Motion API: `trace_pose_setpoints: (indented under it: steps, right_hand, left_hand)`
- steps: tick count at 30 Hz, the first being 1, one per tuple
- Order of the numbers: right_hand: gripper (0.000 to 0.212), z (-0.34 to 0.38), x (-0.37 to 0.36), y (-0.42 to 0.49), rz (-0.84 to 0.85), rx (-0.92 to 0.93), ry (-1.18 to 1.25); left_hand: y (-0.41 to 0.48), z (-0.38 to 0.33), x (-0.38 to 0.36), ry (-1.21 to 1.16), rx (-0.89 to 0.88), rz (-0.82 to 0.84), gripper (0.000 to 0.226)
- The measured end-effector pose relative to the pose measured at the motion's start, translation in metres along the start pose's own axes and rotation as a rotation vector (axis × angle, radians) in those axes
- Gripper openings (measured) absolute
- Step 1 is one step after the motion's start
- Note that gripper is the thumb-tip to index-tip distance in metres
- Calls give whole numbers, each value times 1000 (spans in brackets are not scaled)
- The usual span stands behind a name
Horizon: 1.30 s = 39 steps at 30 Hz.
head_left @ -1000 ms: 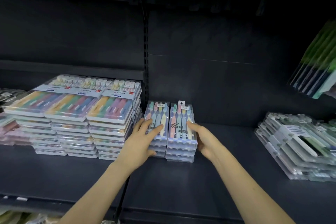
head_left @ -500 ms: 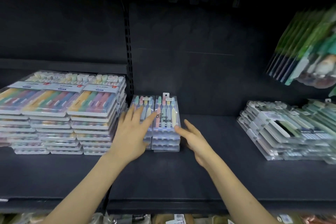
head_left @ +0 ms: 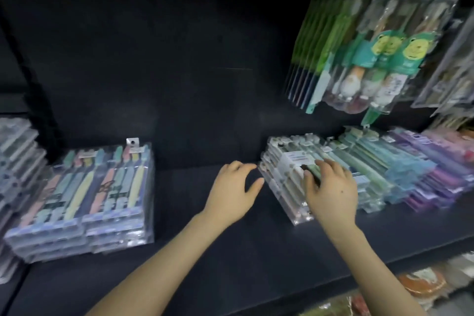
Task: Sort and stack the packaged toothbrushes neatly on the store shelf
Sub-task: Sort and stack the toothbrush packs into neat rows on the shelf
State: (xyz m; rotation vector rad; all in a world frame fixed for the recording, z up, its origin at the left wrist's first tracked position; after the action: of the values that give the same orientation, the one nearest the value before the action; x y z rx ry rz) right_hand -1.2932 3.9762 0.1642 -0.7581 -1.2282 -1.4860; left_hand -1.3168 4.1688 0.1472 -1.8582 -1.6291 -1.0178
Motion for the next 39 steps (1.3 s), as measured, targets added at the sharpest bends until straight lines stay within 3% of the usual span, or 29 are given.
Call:
trace_pose_setpoints:
  steps: [4, 9, 12, 15, 18, 22, 25, 28, 32, 36, 39]
  right_hand:
    - [29, -28, -3, 18, 198, -23, -79]
    - [29, -35, 0, 32, 285, 63, -98]
    - [31, -38, 2, 34, 331, 120, -125]
    - [32, -37, 4, 32, 334, 183, -165]
    - [30, -39, 8, 28, 349, 163, -115]
    - [26, -50, 13, 17, 312, 138, -58]
    - [21, -56, 4, 5, 389, 110, 239]
    - [49, -59, -9, -9, 429, 92, 531]
    - [51, -55, -21, -26, 552, 87, 866]
    - [46, -70, -25, -35, 429, -39, 924]
    - [47, -83, -33, -40, 492, -168, 881]
  left_hand:
    - [51, -14, -42, -284, 166, 131, 47]
    - [75, -33, -75, -948, 444, 278, 68]
    - [78, -39, -84, -1069, 483, 250, 76]
    - [78, -42, -89, -1137, 505, 184, 70]
    - [75, -45, -88, -1140, 523, 169, 42]
    - [74, -49, -87, -1124, 540, 174, 57]
    - [69, -53, -89, -1127, 574, 138, 66]
    - [65, -54, -94, -1152, 577, 123, 56]
    - [60, -55, -91, -1196, 579, 110, 44]
    - [59, -57, -91, -1160, 571, 98, 52]
    - [59, -59, -91, -1165, 541, 89, 57]
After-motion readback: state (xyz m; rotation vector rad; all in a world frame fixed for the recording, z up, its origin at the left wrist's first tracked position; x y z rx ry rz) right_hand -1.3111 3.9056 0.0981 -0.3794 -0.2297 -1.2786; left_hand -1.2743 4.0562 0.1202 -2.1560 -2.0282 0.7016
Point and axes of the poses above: each hand's wrist, its own y-axis towards the middle knuckle, its own x-axis out of the back of the hand, z = x × y, the point moved 2 cm from there along y, towards the middle knuckle, and after that the axes turned 15 degrees about z, right-handed, at the moved point
